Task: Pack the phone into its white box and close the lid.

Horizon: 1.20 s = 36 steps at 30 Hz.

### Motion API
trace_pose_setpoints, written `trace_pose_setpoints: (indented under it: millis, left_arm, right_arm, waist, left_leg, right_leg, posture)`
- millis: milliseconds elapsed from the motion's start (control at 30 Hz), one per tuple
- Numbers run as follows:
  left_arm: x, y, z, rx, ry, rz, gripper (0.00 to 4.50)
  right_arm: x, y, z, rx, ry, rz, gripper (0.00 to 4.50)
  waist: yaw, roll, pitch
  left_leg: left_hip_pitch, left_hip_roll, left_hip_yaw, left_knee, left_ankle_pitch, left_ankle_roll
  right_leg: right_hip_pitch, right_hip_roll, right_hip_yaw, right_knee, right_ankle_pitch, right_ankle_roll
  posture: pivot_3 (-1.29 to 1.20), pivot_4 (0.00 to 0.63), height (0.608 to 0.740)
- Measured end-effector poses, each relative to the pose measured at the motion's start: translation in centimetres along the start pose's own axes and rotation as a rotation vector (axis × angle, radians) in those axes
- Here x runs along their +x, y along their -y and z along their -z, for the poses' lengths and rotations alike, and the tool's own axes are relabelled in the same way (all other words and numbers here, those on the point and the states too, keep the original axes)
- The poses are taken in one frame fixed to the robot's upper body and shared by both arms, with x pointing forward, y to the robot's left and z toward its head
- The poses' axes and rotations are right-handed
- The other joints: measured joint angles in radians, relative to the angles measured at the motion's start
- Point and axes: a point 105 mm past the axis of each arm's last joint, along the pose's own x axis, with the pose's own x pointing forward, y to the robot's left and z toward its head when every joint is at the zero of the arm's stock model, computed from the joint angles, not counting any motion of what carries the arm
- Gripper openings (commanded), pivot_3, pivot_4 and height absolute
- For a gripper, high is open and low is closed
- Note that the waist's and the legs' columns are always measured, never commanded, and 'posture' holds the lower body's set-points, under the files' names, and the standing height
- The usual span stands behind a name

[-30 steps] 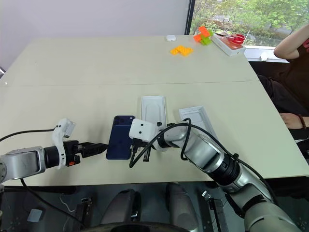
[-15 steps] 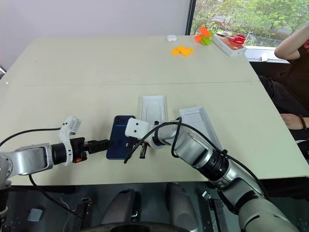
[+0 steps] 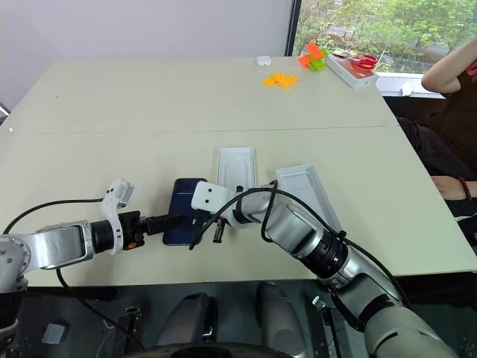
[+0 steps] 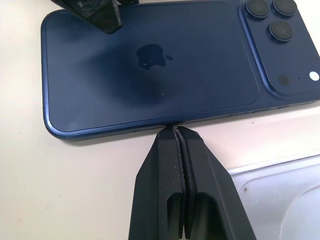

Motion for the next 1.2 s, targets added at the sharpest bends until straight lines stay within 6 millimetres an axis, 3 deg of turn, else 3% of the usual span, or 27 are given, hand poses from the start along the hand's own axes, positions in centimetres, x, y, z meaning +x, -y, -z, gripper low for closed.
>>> trace_pose_setpoints:
  millis: [1200]
  left_arm:
    - [0.68,0.18,-0.44,-0.043,0.045,-0.007,4.26]
  right_arm:
    - [0.12,0.85,0.13,0.021,-0.004,0.036,0.02]
  waist:
    - [0.0,0.0,0.0]
  left_leg:
    - [0.004,0.0,-0.001,-0.002,0.0,0.0]
  right_leg:
    - [0.004,0.0,0.0,-0.002,-0.004,0.005]
  posture:
    - [0.0,0.15,0.74]
